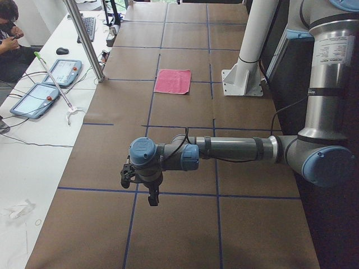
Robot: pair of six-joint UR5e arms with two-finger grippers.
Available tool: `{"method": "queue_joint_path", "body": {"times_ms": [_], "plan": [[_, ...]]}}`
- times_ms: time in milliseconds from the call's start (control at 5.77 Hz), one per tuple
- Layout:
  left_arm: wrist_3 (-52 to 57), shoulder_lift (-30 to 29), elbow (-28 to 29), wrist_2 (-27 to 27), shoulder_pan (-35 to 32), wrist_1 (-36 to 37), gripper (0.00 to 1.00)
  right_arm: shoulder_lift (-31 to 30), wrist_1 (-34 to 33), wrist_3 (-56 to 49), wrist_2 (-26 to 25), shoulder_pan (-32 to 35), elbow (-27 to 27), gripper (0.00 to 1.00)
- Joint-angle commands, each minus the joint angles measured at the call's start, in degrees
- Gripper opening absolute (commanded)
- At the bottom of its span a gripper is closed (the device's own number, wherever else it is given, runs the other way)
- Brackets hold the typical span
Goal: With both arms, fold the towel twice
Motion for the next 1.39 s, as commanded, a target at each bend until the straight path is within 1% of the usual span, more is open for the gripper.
{"method": "queue_joint_path", "body": {"times_ms": [0,173,346,520,866,1039,1212], "plan": [[-0.6,-0.8,-1.5,0.0,0.3,0.2,1.0,1.6,0.0,0.1,0.0,-0.5,0.3,1.0],[-2.5,-3.2,-2.1,0.0,0.7,0.6,1.0,3.5,-0.6,0.2,0.4,-1.5,0.4,1.0],[-6.9,-5.8,-2.3,-0.2,3.7,0.7,1.0,7.1,-0.7,6.7,0.3,-5.8,0.1,1.0],[-15.4,-9.5,-2.8,0.0,10.2,0.7,1.0,11.8,-0.6,17.7,0.5,-11.5,0.7,1.0],[-34.0,-18.7,-2.8,0.1,21.2,0.7,1.0,18.7,-0.7,36.0,0.0,-20.9,3.1,1.0],[-41.8,-22.5,-2.8,0.1,25.6,0.7,1.0,20.8,-0.7,45.0,-0.2,-25.6,5.9,1.0],[-50.1,-26.3,-3.0,0.4,29.6,0.7,1.0,22.7,-0.9,55.7,-2.1,-31.3,9.1,1.0]]}}
